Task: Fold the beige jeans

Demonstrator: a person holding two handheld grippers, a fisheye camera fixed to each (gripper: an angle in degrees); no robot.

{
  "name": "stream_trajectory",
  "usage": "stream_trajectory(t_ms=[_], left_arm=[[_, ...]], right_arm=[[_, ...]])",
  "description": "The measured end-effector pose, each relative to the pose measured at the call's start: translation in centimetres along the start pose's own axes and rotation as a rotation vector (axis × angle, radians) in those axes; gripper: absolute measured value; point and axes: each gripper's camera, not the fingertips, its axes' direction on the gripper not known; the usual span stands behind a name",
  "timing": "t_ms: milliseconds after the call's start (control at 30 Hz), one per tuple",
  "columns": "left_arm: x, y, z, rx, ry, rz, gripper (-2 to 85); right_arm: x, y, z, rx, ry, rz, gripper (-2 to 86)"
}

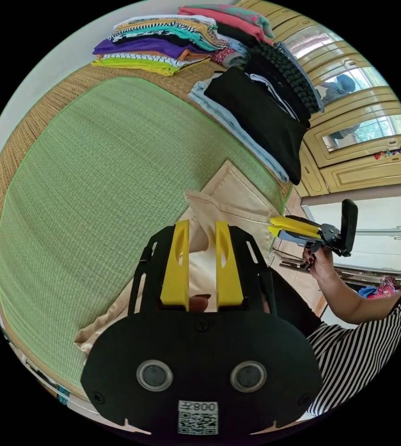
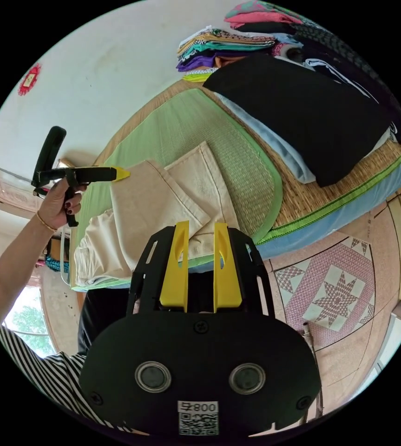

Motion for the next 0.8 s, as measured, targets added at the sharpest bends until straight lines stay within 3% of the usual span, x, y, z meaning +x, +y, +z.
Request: stream_trajectory(t_ms=[167,467,800], left_arm=[[1.8,-1.9,0.2,0.042,0.002,0.061,2.6],[6.2,-5.2,-2.1,0.106,0.042,0.284,1.0],[6.6,-9.9,-0.7,0.043,-0.023,0.299,0.8]], right_arm=[[2.3,0.2,0.1,0.008,-0.032,0.044,6.0],[7.4,2.1,-1.7,0.065,-0.225,0.116,2.8],[11.1,6.0,-4.1,0.159,-0.317,0.157,1.9]])
